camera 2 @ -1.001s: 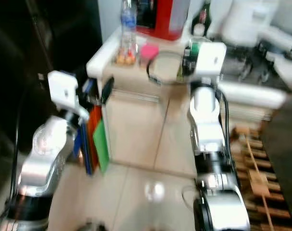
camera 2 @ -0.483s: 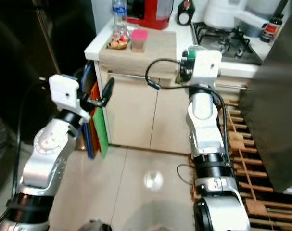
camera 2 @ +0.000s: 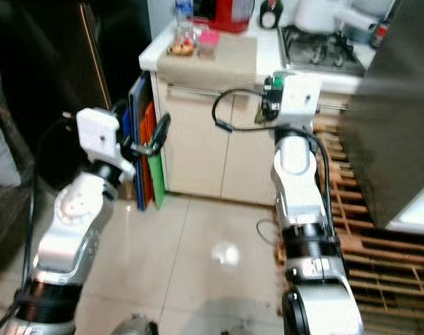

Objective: Restocking fridge

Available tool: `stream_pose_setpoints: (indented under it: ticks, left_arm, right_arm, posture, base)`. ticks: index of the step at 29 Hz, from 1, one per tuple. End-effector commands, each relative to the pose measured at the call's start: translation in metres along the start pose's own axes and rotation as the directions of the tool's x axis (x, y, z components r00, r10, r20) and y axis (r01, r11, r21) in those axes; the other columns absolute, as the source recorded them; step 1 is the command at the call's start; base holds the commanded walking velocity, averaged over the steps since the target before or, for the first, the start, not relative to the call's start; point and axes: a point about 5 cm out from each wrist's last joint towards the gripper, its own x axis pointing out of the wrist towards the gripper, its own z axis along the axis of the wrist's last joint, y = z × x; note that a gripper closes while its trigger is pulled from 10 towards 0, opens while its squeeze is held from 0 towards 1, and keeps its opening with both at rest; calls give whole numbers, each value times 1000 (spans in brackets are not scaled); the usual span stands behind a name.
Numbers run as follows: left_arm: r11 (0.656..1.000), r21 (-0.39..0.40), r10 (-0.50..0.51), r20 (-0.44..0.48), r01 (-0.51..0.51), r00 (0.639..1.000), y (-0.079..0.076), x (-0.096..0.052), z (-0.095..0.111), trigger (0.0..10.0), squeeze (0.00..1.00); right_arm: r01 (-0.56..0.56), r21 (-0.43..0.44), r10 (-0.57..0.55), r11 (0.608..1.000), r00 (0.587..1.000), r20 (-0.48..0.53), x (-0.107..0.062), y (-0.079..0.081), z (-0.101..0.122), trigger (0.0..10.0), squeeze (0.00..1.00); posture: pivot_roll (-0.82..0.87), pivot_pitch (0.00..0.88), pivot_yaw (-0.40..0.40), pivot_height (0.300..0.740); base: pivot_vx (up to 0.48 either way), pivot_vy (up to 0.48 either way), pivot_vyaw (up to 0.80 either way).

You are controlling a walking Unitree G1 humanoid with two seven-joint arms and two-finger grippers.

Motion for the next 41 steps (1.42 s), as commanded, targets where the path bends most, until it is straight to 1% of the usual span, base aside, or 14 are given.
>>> stream_pose_setpoints:
  ticks: [1,4,6,8,9,10,11,16,17,23,28,34,37,41]
  left_arm:
    - [1000,-13,25,-35,-25,999,3,-4,-5,10000,0]
    - [999,-26,21,-36,-22,999,0,-8,-7,10000,0]
    - [998,-46,32,-67,-35,997,-2,-17,-15,10000,0]
    - [997,-63,47,-86,-53,995,-1,-19,-21,10000,0]
    - [997,-63,47,-86,-53,995,-1,-19,-21,10000,0]
    - [996,-66,58,-99,-65,993,1,-21,-24,10000,0]
    - [994,-66,77,-119,-86,990,5,-23,-28,10000,0]
    - [992,-65,93,-144,-103,985,9,-26,-33,10000,0]
    - [993,-49,100,-153,-108,983,10,-26,-35,10000,0]
    - [992,-45,106,-156,-114,982,12,-19,-38,10000,0]
    - [992,-47,104,-165,-113,981,11,-20,-40,10000,0]
    - [991,-49,115,-173,-125,978,11,-20,-42,10000,0]
    - [989,-52,129,-181,-140,975,13,-19,-44,10000,0]
    - [987,-48,140,-186,-152,972,16,-16,-46,10000,0]
  right_arm:
    - [11,2,-11,1000,1000,-20,-4,-5,-5,10000,0]
    - [19,-1,-19,1000,999,-32,-7,-9,-9,10000,0]
    - [24,-20,-25,1000,998,-64,-18,-21,-20,10000,0]
    - [14,-29,-17,999,994,-108,-29,-27,-31,10000,0]
    - [14,-29,-17,999,994,-108,-29,-27,-31,10000,0]
    - [3,-34,-8,999,989,-145,-39,-31,-40,10000,0]
    - [-21,-41,12,999,978,-207,-57,-35,-55,10000,0]
    - [-68,-51,52,996,962,-269,-79,-32,-69,10000,0]
    - [-69,-51,52,996,956,-289,-85,-32,-73,10000,0]
    - [-73,-53,54,996,950,-307,-88,-30,-76,10000,0]
    - [-67,-68,41,995,945,-325,-88,-35,-81,10000,0]
    - [-76,-68,50,995,944,-325,-88,-31,-80,10000,0]
    - [-75,-76,46,994,944,-327,-90,-34,-80,10000,0]
    - [-55,-104,16,993,939,-344,-96,-44,-84,10000,0]
  posture:
    - [-28,0,-21,740]
    - [-32,0,-20,740]
    - [-34,0,-20,740]
    - [-36,0,-20,740]
    - [-36,0,-20,740]
    - [-39,0,-20,740]
    - [-47,0,-16,740]
    - [-63,0,-7,740]
    - [-67,0,-6,740]
    - [-79,0,2,740]
    - [-77,0,3,740]
    - [-87,0,1,740]
    - [-96,0,2,740]
    - [-113,0,9,740]
  base:
    - [0,0,0]
    - [0,0,0]
    - [0,-191,0]
    - [0,-414,0]
    - [0,-446,0]
    - [0,-442,0]
    - [0,-439,0]
    - [0,-431,0]
    - [0,-428,0]
    - [0,-426,0]
    - [0,-428,0]
    - [0,-433,0]
    - [0,-431,0]
    - [0,-429,0]
